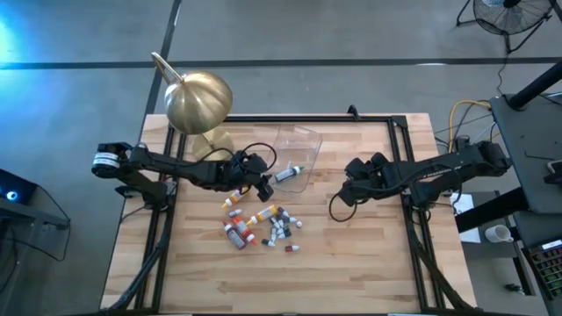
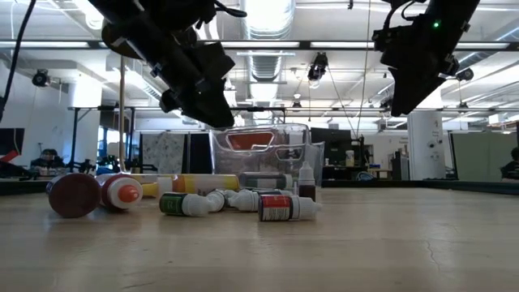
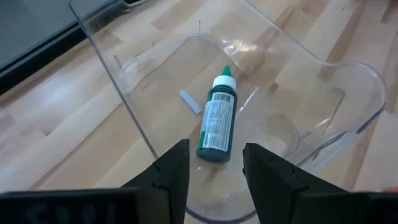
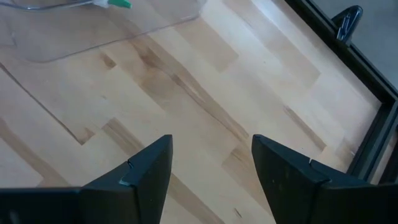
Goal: Pick & Place food coloring
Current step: Put the large green food coloring bottle into the transparent bin
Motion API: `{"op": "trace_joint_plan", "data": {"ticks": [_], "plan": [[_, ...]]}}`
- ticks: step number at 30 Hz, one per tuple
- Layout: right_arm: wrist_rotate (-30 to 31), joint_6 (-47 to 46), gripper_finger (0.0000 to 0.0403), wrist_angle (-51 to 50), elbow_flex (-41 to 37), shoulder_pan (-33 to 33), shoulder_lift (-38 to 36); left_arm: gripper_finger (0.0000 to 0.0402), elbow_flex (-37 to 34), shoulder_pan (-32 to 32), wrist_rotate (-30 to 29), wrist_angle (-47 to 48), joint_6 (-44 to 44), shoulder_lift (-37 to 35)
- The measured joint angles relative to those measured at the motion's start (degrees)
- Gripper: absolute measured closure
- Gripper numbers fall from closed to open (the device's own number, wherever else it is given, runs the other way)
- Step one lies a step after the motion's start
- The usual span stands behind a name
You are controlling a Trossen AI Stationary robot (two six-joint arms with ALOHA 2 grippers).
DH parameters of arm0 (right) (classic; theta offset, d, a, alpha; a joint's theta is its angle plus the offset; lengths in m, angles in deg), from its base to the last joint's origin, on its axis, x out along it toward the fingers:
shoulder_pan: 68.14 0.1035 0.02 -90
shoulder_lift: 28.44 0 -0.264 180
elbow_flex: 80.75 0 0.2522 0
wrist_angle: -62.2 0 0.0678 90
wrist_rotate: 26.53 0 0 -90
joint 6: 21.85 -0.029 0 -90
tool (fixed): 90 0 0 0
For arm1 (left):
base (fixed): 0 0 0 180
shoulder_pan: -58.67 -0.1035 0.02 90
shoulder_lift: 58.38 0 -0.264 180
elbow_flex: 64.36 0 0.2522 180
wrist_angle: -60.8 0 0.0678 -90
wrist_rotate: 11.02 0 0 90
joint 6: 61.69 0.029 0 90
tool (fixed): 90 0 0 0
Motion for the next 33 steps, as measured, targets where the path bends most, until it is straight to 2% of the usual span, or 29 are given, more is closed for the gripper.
{"op": "trace_joint_plan", "data": {"ticks": [5,10,15,20,22,25,28,33], "plan": [[-0.07,-0.86,0.0188,0.00,-0.09,0.00,0.00,0.0276,3.78,-0.02,1.07,-0.31,1.06,0.00],[-1.18,-2.40,0.0188,0.03,-0.33,0.00,0.00,0.0276,13.80,-2.70,6.20,0.55,10.67,2.39],[-2.82,-3.02,0.0188,0.08,-0.54,-0.65,0.00,0.0276,27.64,-8.96,17.25,13.84,12.89,13.45],[-3.72,-3.88,0.0188,0.07,-0.68,-1.21,0.00,0.0276,42.73,-10.55,18.03,28.83,16.78,26.54],[-3.94,-4.53,0.0188,0.02,-0.74,-1.22,0.00,0.0276,47.72,-10.87,18.09,31.96,18.13,30.80],[-4.18,-5.66,0.0188,-0.07,-0.74,-1.22,0.00,0.0276,53.09,-11.43,19.15,36.73,19.33,36.29],[-4.35,-5.99,0.0188,-0.11,-0.74,-1.22,0.00,0.0276,56.94,-12.27,22.87,40.18,20.08,40.11],[-4.35,-5.92,0.0188,-0.24,-0.74,-1.22,0.00,0.0276,59.98,-13.23,25.12,43.82,21.01,43.93]]}}
